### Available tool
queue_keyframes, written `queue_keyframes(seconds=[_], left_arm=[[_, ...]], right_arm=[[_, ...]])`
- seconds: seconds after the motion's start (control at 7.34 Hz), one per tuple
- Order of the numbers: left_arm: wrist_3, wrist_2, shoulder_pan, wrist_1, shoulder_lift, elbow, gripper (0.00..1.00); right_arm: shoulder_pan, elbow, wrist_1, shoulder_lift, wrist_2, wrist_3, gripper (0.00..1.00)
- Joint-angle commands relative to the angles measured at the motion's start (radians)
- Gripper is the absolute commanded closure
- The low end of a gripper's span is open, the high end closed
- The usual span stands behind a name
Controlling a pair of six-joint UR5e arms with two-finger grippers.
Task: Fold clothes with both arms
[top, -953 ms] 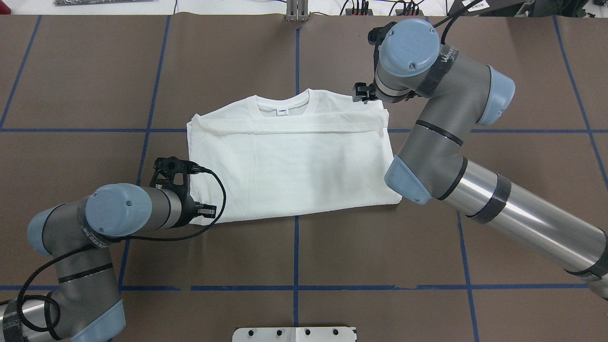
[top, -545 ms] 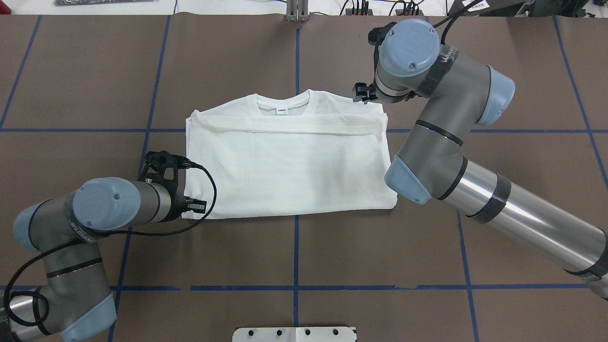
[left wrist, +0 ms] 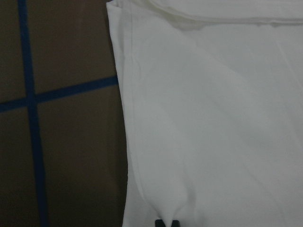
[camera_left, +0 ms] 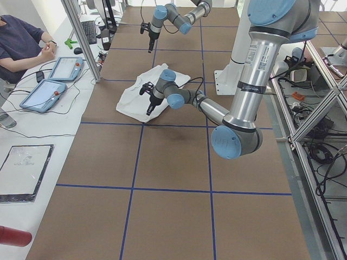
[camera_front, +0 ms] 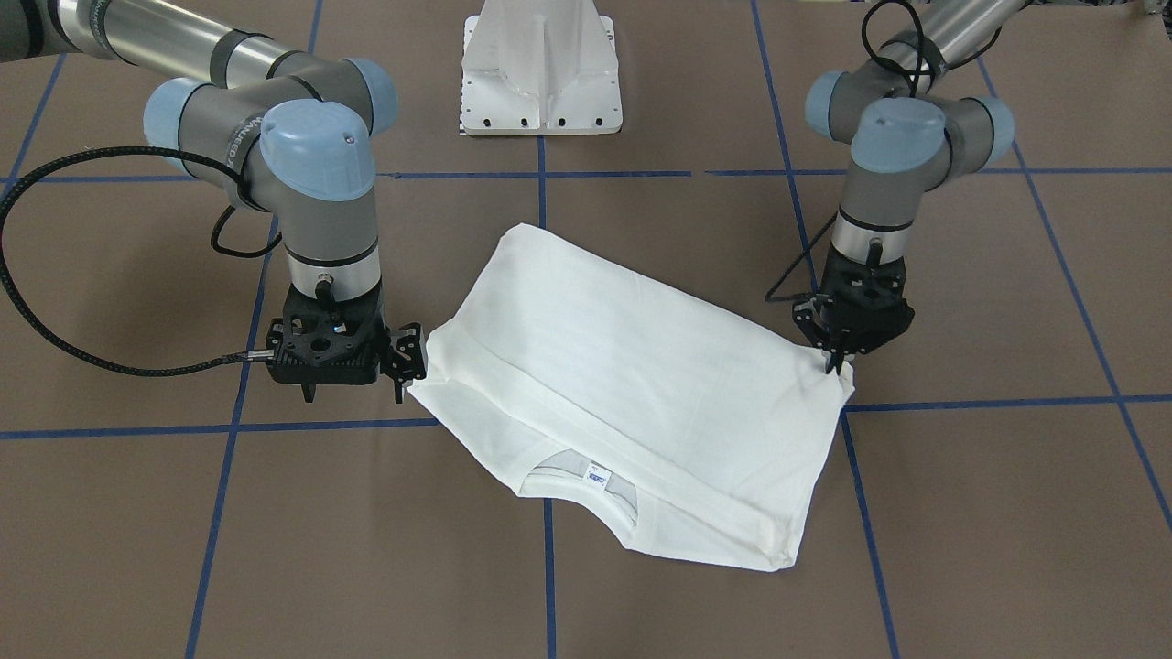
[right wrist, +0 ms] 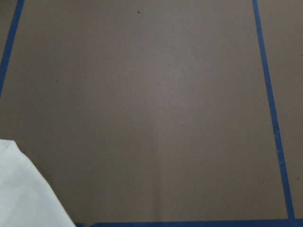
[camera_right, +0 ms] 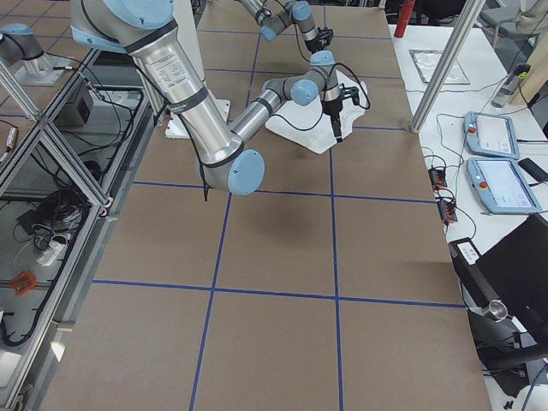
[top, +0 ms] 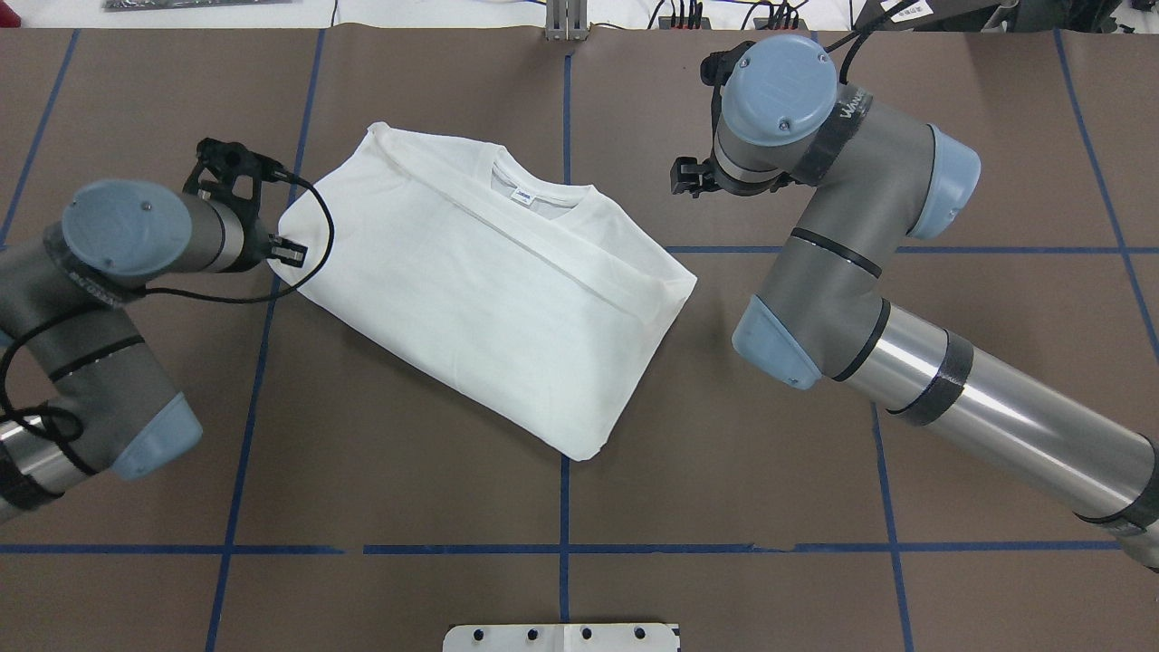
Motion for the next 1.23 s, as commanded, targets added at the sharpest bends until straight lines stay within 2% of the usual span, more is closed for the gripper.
queue_keyframes(seconds=[0.0, 0.14, 0.27, 0.41, 0.54, 0.82, 0.95, 1.09], left_arm=[[0.083, -0.002, -0.119, -0.011, -0.234, 0.304, 1.0], [0.111, 0.0, -0.145, -0.075, -0.326, 0.451, 1.0], [0.111, 0.0, -0.148, -0.157, -0.45, 0.645, 1.0], [0.131, -0.008, -0.16, -0.213, -0.473, 0.687, 1.0], [0.184, -0.034, -0.174, -0.283, -0.449, 0.67, 0.01], [0.185, -0.153, -0.193, -0.29, -0.32, 0.499, 0.0], [0.18, -0.154, -0.193, -0.287, -0.263, 0.422, 0.0], [0.178, -0.154, -0.193, -0.287, -0.242, 0.393, 0.0]], right_arm=[[0.0, 0.0, 0.001, 0.001, 0.001, 0.005, 0.0], [-0.002, 0.002, 0.001, 0.005, 0.001, 0.011, 0.0], [-0.002, 0.002, 0.001, 0.007, 0.001, 0.014, 0.0], [-0.003, 0.002, 0.005, 0.008, 0.001, 0.017, 0.0], [-0.008, 0.0, 0.016, 0.013, 0.001, 0.045, 0.0], [-0.049, -0.046, 0.046, 0.08, -0.006, 0.242, 0.0], [-0.093, -0.104, 0.075, 0.129, -0.016, 0.375, 0.0], [-0.138, -0.182, 0.132, 0.18, -0.065, 0.495, 0.02]])
